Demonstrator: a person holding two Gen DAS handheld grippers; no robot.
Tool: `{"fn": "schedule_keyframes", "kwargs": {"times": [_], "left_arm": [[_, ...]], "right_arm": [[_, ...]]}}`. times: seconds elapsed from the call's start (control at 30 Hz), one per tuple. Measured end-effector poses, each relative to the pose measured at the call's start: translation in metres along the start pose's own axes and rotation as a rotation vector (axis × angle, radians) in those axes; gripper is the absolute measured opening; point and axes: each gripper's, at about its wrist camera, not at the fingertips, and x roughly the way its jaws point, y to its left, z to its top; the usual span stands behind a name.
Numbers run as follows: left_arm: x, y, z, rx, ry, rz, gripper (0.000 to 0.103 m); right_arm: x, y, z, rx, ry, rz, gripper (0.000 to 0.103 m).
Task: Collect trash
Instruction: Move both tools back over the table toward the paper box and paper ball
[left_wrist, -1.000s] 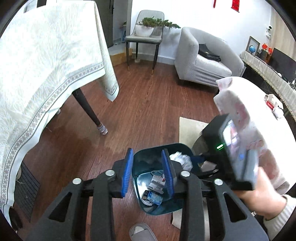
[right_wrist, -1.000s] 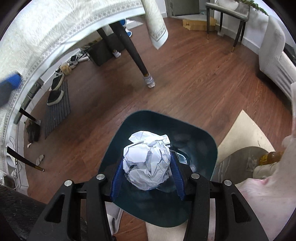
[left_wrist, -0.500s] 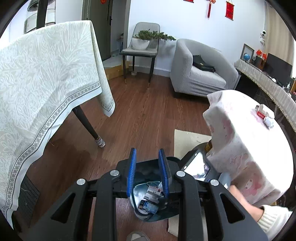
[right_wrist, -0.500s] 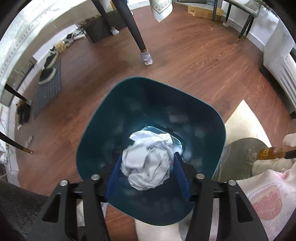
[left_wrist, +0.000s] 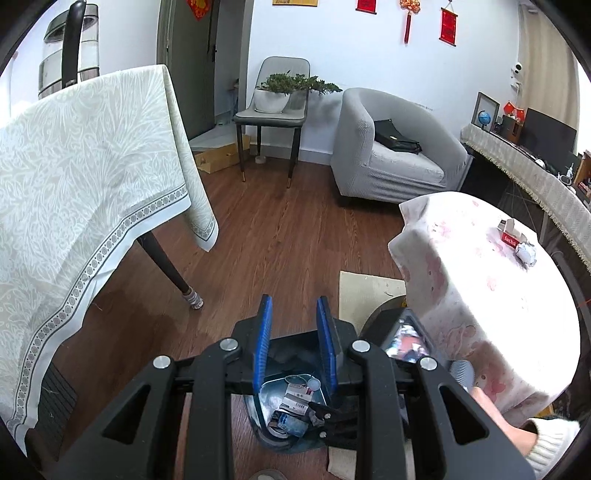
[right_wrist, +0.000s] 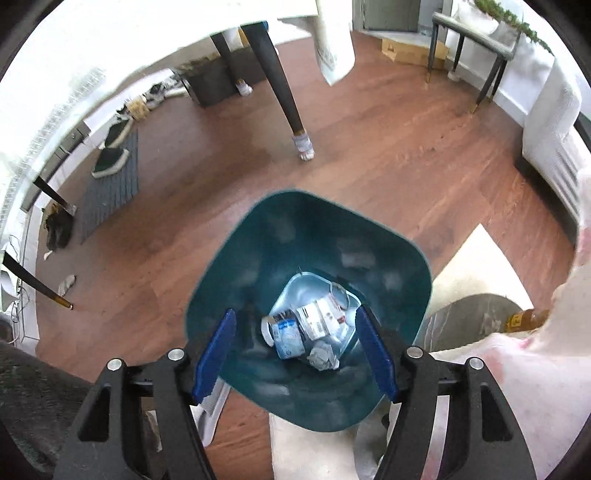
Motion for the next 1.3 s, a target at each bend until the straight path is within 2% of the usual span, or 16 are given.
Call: {"fn": "schedule_keyframes", "kwargs": {"times": [0.17,0.23,0.43,0.47,0.53,0.77,0.87,1.0,1.2,1.3], "left_arm": [[-0.002,0.0,0.005,0.0,-0.016,0.001,0.026],[-0.002,-0.002,0.007,0.001,-0.02,0.008,0.026],[-0.003,-0.012,0.014,0.012,-0.044,0.021,0.027],[-0.003,-0.014,0.016,0.012,-0.049,0.022,0.03],[-0.003,-0.021,0.019,0.01,-0.061,0.011,0.047],[0.001,-0.051,0.03,0.024,-0.085,-0.042,0.056],[0.004,-0.071,0.035,0.042,-0.1,-0.075,0.066],[0.011,-0.094,0.038,0.069,-0.103,-0.095,0.074],[0.026,-0.122,0.038,0.087,-0.083,-0.128,0.081],[0.035,-0.136,0.036,0.1,-0.063,-0.134,0.082]], "right_arm": [[-0.038,0.0,0.003,-0.006,-0.089,-0.007,0.068],[-0.054,-0.002,0.003,-0.007,-0.125,-0.001,0.06],[-0.105,-0.018,0.003,0.007,-0.242,-0.022,0.058],[-0.112,-0.021,0.001,0.014,-0.259,-0.028,0.058],[-0.127,-0.033,-0.003,0.032,-0.287,-0.05,0.058],[-0.165,-0.077,-0.027,0.108,-0.347,-0.124,0.058],[-0.182,-0.093,-0.041,0.147,-0.379,-0.148,0.058],[-0.197,-0.113,-0.058,0.188,-0.378,-0.189,0.058],[-0.218,-0.146,-0.086,0.28,-0.402,-0.244,0.058],[-0.229,-0.166,-0.102,0.321,-0.421,-0.28,0.07]]}}
